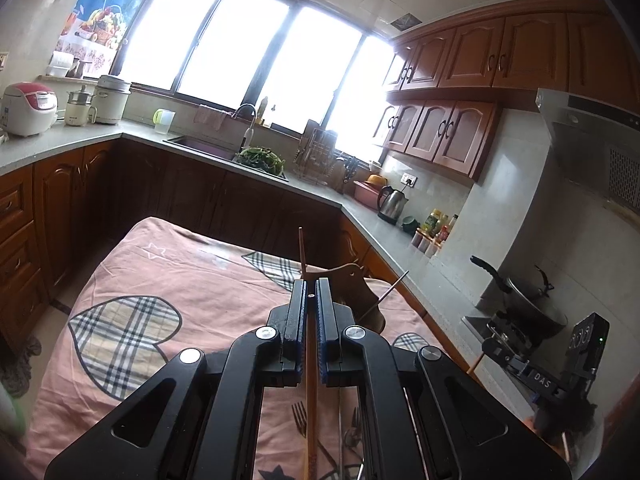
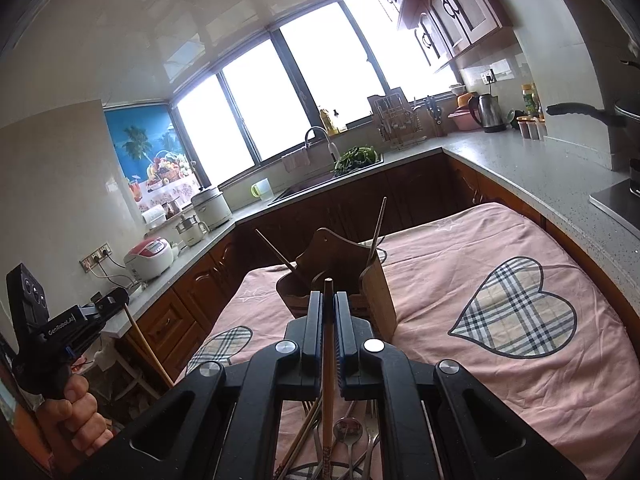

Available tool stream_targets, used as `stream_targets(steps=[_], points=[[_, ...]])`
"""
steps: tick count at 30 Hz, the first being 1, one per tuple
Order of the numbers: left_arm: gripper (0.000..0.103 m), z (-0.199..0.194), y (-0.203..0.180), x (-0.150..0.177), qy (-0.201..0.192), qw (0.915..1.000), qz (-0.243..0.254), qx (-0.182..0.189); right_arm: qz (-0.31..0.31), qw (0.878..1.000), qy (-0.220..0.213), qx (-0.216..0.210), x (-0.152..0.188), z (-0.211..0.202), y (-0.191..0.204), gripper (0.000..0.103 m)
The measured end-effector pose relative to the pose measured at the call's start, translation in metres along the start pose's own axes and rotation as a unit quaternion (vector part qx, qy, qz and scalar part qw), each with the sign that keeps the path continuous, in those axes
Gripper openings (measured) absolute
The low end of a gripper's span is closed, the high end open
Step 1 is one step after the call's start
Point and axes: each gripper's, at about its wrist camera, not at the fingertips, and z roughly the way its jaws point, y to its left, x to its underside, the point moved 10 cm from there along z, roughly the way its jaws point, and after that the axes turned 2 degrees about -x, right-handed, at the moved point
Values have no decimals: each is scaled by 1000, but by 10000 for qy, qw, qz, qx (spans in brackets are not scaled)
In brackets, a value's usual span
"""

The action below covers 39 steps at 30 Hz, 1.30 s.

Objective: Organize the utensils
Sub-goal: 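Lift both held chopsticks and carry them over the wooden caddy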

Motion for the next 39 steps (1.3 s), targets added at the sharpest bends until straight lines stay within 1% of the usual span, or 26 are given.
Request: stream_targets(steps=[9,26,32,37,39], points=[[4,14,-9,-26,-240,9996,-45,124,5,9995,-304,-40,-30,8,0,5],[4,56,-17,-96,-895,9957,-133,174,23,9952,-975,-76,-103,37,-7,5],[4,77,-15,-117,-1091,9938,-187,138,61,9931,-1173,-26,-123,49,-14,5],[4,99,-12,-127,-1199,9925,-218,94,-1,9910,-1338,33,-138,62,-18,5],[4,109,-12,-128,-1225,9922,-209,62,-70,9909,-1342,12,-142,69,-18,5]])
